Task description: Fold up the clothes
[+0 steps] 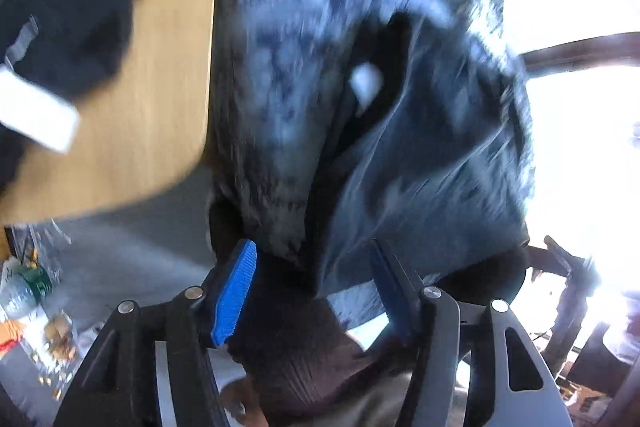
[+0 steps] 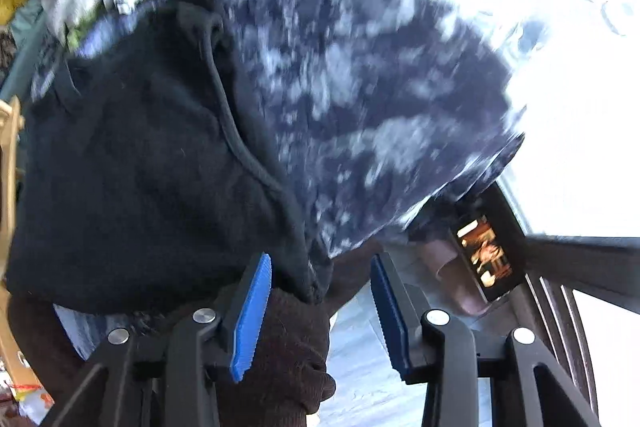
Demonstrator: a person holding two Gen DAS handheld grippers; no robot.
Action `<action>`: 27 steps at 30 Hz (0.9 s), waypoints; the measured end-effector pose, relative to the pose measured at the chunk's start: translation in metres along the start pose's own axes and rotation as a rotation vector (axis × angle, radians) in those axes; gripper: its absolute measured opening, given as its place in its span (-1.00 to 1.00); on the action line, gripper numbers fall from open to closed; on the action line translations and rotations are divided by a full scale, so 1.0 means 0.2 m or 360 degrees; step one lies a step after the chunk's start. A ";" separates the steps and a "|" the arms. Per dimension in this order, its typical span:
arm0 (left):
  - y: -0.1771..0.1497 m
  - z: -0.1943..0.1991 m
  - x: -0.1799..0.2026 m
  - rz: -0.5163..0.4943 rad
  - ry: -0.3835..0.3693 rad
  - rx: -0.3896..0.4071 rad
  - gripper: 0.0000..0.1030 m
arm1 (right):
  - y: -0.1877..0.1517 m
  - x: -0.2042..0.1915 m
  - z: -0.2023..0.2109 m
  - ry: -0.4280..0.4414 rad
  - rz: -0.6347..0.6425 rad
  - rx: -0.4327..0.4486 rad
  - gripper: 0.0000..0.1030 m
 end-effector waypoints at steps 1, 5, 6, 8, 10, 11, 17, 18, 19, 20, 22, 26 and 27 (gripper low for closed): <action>0.04 0.05 0.02 -0.0018 -0.0011 0.0047 0.19 | 0.03 -0.01 0.04 -0.0002 0.0022 0.0032 -0.14; 0.30 0.07 0.21 -0.0127 -0.0114 0.0167 0.22 | 0.27 -0.13 0.10 0.0001 0.0183 0.0171 -0.14; 0.37 0.02 0.28 -0.0142 -0.0154 0.0157 0.23 | 0.34 -0.18 0.09 0.0032 0.0225 0.0214 -0.14; 0.50 -0.13 0.41 -0.0134 -0.0217 0.0089 0.23 | 0.50 -0.27 0.02 0.0051 0.0309 0.0255 -0.11; 0.60 -0.29 0.51 -0.0131 -0.0249 0.0007 0.23 | 0.65 -0.36 -0.08 0.0048 0.0387 0.0247 -0.11; 0.64 -0.35 0.54 -0.0132 -0.0232 -0.0026 0.23 | 0.72 -0.39 -0.14 0.0053 0.0404 0.0225 -0.11; 0.74 -0.55 0.61 -0.0026 -0.0250 -0.0161 0.23 | 1.01 -0.57 -0.43 0.0108 0.0584 0.0086 -0.11; 0.75 -0.55 0.62 -0.0025 -0.0257 -0.0154 0.23 | 1.05 -0.62 -0.46 0.0112 0.0662 0.0065 -0.11; 0.75 -0.55 0.62 -0.0027 -0.0238 -0.0144 0.18 | 1.06 -0.67 -0.49 0.0122 0.0720 0.0051 -0.11; 0.75 -0.56 0.62 -0.0031 -0.0213 -0.0142 0.10 | 1.08 -0.72 -0.52 0.0135 0.0775 0.0039 -0.11; 0.74 -0.57 0.61 -0.0022 -0.0214 -0.0178 -0.51 | 1.12 -0.80 -0.58 0.0154 0.0886 0.0014 -0.10; 0.75 -0.59 0.57 0.0017 -0.0198 -0.0173 -0.88 | 1.13 -0.83 -0.69 0.0060 0.0992 -0.0070 -0.07; 0.75 -0.59 0.56 0.0021 -0.0206 -0.0172 -0.90 | 1.13 -0.82 -0.73 0.0040 0.0984 -0.0107 -0.07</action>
Point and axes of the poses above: each gripper's, at about its wrist camera, not at the fingertips, and z roughly against the way its jaws point, x to its right, y to its top, the point moved 7 cm from there along -z, roughly the way its jaws point, and after that the axes turned 11 degrees about z, right-handed, at the moved point
